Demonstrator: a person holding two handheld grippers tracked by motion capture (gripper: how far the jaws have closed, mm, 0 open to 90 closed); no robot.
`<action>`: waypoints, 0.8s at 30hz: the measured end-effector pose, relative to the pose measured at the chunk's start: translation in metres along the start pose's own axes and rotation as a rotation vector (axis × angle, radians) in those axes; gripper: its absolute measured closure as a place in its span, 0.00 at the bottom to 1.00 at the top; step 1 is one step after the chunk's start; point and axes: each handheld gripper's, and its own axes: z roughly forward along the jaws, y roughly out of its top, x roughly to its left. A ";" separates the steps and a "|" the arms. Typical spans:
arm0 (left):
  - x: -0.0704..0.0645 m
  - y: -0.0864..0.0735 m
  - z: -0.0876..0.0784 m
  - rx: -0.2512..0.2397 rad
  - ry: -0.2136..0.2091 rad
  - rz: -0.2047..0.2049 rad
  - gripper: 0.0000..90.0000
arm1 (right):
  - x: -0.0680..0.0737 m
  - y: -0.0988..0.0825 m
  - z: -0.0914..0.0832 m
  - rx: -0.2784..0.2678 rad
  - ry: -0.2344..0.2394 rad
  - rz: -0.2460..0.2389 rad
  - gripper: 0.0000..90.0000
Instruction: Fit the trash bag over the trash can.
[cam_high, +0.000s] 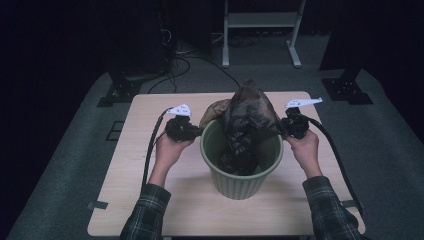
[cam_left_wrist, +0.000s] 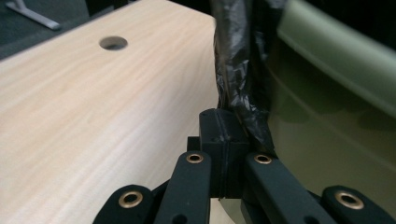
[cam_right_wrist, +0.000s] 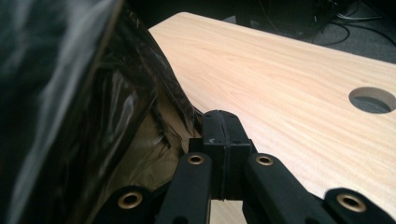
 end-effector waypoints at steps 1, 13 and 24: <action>0.000 -0.001 0.001 0.006 0.001 0.004 1.00 | 0.000 -0.002 0.000 0.000 0.002 0.002 1.00; -0.004 -0.019 0.012 0.038 -0.018 -0.023 1.00 | 0.002 -0.016 0.002 0.004 0.016 0.014 1.00; 0.002 -0.024 -0.002 -0.020 0.030 -0.054 0.71 | -0.004 -0.019 -0.007 -0.019 -0.018 0.033 0.79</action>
